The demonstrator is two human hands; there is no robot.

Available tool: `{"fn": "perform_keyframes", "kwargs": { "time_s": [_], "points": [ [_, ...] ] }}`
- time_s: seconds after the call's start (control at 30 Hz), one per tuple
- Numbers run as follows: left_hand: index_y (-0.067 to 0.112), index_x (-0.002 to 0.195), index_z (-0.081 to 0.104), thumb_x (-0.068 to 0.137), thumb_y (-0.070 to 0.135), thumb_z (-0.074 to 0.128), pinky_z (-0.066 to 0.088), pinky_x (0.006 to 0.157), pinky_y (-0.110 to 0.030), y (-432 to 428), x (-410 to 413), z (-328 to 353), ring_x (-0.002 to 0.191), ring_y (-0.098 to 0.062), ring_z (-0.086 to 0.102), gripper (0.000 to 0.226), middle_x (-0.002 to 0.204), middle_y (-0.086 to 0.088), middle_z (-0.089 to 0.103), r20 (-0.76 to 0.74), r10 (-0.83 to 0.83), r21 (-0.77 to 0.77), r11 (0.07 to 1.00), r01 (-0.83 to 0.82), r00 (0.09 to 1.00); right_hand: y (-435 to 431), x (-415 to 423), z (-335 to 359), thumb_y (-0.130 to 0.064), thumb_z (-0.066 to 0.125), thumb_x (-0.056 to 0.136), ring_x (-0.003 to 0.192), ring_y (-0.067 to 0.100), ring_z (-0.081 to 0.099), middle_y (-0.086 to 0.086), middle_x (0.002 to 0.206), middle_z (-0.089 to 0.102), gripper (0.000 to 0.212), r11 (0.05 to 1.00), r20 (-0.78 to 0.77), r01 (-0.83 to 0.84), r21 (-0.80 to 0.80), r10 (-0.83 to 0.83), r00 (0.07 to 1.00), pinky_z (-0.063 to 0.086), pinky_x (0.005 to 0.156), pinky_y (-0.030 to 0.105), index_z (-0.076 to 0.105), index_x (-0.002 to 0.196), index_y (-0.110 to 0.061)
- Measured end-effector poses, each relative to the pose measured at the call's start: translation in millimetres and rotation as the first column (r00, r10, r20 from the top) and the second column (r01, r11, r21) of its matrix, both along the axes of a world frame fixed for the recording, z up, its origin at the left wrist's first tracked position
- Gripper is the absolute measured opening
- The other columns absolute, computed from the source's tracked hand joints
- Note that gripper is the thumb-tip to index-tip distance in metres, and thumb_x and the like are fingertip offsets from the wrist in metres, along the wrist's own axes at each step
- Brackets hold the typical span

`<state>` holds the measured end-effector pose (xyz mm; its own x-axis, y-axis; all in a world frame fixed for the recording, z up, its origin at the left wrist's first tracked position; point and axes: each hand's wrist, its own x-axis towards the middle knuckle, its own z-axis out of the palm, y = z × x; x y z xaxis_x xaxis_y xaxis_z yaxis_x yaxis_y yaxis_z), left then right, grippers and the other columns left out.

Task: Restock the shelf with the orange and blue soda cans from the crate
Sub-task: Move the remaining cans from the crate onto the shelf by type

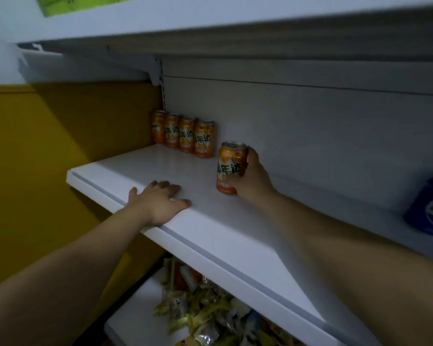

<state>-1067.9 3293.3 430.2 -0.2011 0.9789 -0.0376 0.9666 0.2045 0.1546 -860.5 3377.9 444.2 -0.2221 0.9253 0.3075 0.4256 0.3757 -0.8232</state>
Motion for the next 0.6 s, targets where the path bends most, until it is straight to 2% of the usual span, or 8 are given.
{"fn": "perform_keyframes", "kwargs": {
  "time_s": [0.1,0.2,0.33,0.6],
  "points": [
    [0.042,0.146,0.024,0.085,0.073,0.029,0.002,0.114,-0.055,1.7,-1.2,-5.3,0.146,-0.016,0.008,0.069,0.158,0.009,0.015,0.003,-0.003,0.043,0.999,0.003,1.000,35.3,-18.1,-3.2,-0.026,0.076,0.081,0.122,0.025,0.054,0.007,0.136,0.052,0.074,0.999,0.035,0.039,0.024,-0.040,0.999,0.042,0.090,0.028,0.034,0.140,-0.014],
    [0.043,0.146,0.024,0.084,0.074,0.028,0.002,0.115,-0.054,1.6,-3.5,-8.4,0.146,-0.016,0.008,0.070,0.158,0.010,0.015,-0.002,-0.014,0.069,0.998,0.014,1.000,65.8,-32.2,-6.4,-0.029,0.077,0.080,0.120,0.024,0.055,0.007,0.134,0.054,0.067,0.997,0.044,0.069,0.031,-0.071,0.997,0.042,0.091,0.028,0.041,0.135,-0.012],
    [0.043,0.146,0.023,0.083,0.076,0.026,0.003,0.116,-0.054,3.1,-5.7,-11.7,0.146,-0.015,0.007,0.071,0.158,0.011,0.015,0.001,-0.018,0.090,0.996,0.018,1.000,96.5,-43.1,-9.6,-0.032,0.074,0.083,0.123,0.025,0.053,0.007,0.137,0.053,0.068,0.992,0.072,0.113,0.057,-0.117,0.991,0.043,0.097,0.032,0.040,0.137,-0.012],
    [0.044,0.146,0.021,0.082,0.076,0.023,0.002,0.116,-0.053,3.8,-6.7,-15.6,0.146,-0.013,0.005,0.072,0.158,0.012,0.013,0.000,-0.022,0.107,0.994,0.022,1.000,131.5,-61.9,-17.3,-0.031,0.068,0.088,0.125,0.029,0.051,0.013,0.138,0.053,0.062,0.975,0.113,0.192,0.116,-0.205,0.972,0.042,0.098,0.034,0.041,0.138,-0.007]
  ]
}}
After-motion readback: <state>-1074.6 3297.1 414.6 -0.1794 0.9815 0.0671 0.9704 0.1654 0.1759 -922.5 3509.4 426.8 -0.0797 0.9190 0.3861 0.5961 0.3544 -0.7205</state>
